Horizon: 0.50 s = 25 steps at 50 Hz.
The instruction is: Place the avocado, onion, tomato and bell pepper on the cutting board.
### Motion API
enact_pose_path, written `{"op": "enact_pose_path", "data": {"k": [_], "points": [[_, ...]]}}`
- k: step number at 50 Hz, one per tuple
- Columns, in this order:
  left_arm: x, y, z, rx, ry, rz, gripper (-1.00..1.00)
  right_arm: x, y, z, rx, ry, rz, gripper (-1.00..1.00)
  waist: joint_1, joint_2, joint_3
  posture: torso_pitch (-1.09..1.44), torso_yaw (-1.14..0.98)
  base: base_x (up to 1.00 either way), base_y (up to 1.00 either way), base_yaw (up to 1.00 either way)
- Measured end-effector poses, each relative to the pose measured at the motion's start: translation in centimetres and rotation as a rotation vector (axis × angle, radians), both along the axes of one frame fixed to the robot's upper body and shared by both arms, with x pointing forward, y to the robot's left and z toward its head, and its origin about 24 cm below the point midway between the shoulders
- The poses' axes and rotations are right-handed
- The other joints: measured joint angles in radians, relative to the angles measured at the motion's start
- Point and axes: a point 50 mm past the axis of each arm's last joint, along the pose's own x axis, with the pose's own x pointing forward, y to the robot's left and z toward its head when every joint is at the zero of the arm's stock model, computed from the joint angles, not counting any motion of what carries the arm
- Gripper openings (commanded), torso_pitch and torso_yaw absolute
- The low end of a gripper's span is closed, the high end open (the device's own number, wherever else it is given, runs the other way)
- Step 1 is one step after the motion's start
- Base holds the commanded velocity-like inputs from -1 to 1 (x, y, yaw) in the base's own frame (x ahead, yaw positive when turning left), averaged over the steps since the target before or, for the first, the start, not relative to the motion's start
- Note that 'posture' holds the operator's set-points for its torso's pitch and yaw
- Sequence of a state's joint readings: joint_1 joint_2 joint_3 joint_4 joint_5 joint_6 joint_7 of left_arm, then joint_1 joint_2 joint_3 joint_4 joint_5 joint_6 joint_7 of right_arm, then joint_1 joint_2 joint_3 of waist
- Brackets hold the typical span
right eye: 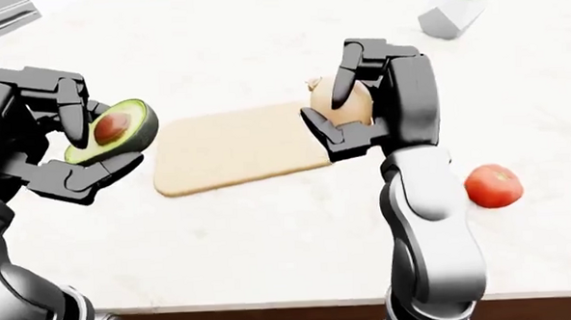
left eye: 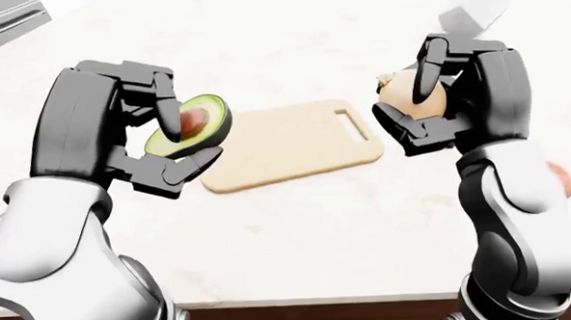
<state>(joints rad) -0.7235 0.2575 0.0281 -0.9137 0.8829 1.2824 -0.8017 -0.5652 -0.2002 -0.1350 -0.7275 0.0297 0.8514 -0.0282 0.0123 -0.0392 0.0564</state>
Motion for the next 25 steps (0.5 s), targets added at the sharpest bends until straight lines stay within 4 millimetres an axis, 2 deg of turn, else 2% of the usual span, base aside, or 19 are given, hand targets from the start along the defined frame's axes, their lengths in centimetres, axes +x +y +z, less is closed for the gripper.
{"op": "enact_pose_path", "data": {"k": [4, 7, 16, 18, 21, 23, 25], "points": [[0.5, 0.0, -0.3, -0.005, 0.007, 0.0, -1.0, 0.3, 0.4, 0.7, -0.007, -0.003, 0.001, -1.0, 0.001, 0.008, -0.005, 0.0, 0.0, 0.0, 0.0, 0.0], [1.1, 0.0, -0.4, -0.005, 0.018, -0.006, -1.0, 0.3, 0.7, 0.3, -0.008, 0.006, 0.015, -1.0, 0.003, 0.009, -0.007, 0.0, 0.0, 0.0, 0.0, 0.0], [4.4, -0.5, -0.2, 0.066, 0.104, -0.035, -1.0, 0.2, 0.3, -0.1, -0.002, 0.03, 0.005, -1.0, 0.012, 0.007, 0.013, 0.0, 0.0, 0.0, 0.0, 0.0], [5.1, -0.4, 0.6, 0.075, 0.108, -0.039, -1.0, 0.3, 0.3, 0.0, 0.001, 0.029, 0.0, -1.0, 0.015, 0.006, 0.017, 0.0, 0.0, 0.0, 0.0, 0.0], [9.4, -0.1, 4.3, 0.086, 0.112, -0.032, -1.0, 0.4, 0.4, -0.7, 0.009, 0.037, 0.005, -1.0, 0.018, 0.0, 0.008, 0.0, 0.0, 0.0, 0.0, 0.0], [10.4, 0.3, 5.4, 0.089, 0.069, -0.007, -1.0, 0.2, 0.5, -0.8, 0.003, 0.036, 0.019, -1.0, 0.013, 0.009, 0.003, 0.0, 0.0, 0.0, 0.0, 0.0], [11.0, -0.1, 5.9, 0.106, 0.036, -0.019, -1.0, 0.2, 0.2, -0.6, 0.008, 0.025, 0.002, -1.0, 0.013, 0.016, -0.001, 0.0, 0.0, 0.0, 0.0, 0.0]]}}
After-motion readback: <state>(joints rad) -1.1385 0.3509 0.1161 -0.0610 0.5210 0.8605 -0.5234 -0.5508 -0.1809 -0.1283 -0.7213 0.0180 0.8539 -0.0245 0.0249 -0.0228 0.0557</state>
